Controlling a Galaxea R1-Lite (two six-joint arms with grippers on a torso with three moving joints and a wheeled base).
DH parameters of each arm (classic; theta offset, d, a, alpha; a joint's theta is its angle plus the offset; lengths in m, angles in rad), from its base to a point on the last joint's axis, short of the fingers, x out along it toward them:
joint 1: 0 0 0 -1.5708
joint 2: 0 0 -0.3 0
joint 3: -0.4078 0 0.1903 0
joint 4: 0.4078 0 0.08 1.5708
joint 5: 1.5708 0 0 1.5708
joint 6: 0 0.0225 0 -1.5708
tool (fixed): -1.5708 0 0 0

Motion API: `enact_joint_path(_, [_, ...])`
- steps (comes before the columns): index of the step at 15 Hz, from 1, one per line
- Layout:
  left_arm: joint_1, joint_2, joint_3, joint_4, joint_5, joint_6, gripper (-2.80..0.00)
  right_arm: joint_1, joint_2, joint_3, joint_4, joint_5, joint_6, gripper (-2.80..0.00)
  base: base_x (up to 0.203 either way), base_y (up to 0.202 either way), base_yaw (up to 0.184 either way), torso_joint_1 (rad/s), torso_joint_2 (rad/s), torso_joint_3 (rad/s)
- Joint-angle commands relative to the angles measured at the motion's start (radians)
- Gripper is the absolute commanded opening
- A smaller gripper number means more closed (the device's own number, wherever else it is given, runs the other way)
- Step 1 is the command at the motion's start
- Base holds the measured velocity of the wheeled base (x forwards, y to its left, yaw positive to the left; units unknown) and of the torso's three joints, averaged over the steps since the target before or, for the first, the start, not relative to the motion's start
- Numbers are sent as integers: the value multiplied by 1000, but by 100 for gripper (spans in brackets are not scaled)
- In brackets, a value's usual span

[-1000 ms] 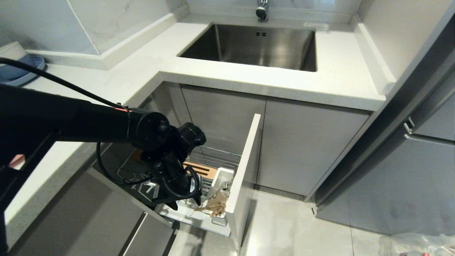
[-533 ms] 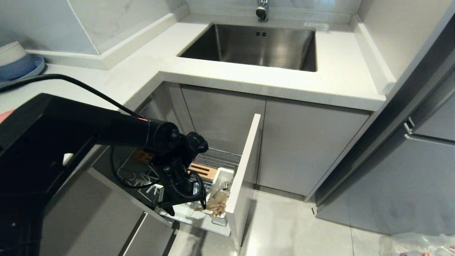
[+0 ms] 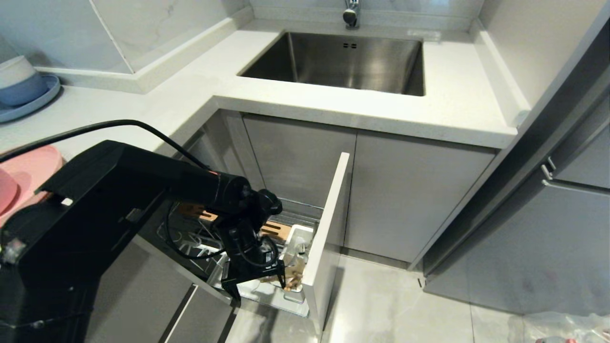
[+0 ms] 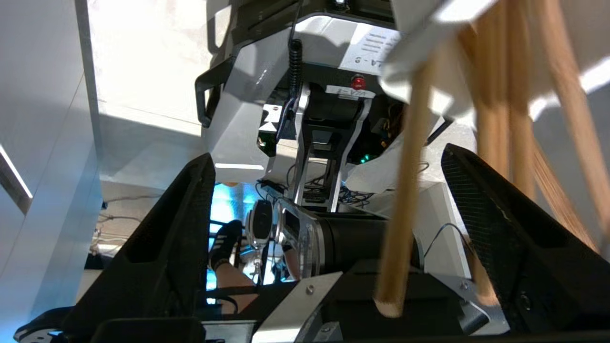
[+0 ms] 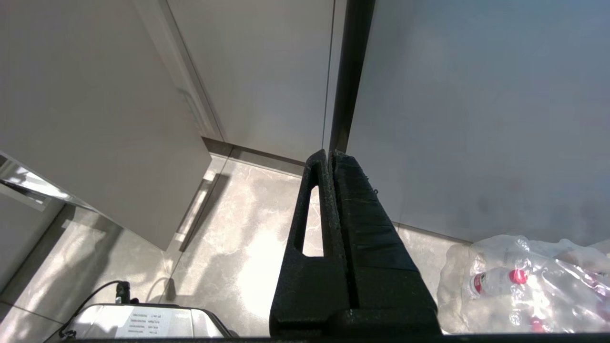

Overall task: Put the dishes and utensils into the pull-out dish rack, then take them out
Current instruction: Take the chopsticks out of the cupboard

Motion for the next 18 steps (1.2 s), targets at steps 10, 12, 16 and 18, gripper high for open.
enact_joint_path(10, [15, 49, -26, 19, -7, -2, -280, 0, 0, 0, 0, 0, 0, -280, 0, 0, 0, 0, 0, 0])
enact_joint_path(12, [15, 49, -30, 19, -7, -7, -280, 0, 0, 0, 0, 0, -1, -280, 0, 0, 0, 0, 0, 0])
enact_joint_path(16, [10, 45, -32, 26, -8, -9, -280, 0, 0, 0, 0, 0, -1, -280, 0, 0, 0, 0, 0, 0])
enact_joint_path(18, [7, 46, -30, 28, -11, -10, -280, 0, 0, 0, 0, 0, 0, -280, 0, 0, 0, 0, 0, 0])
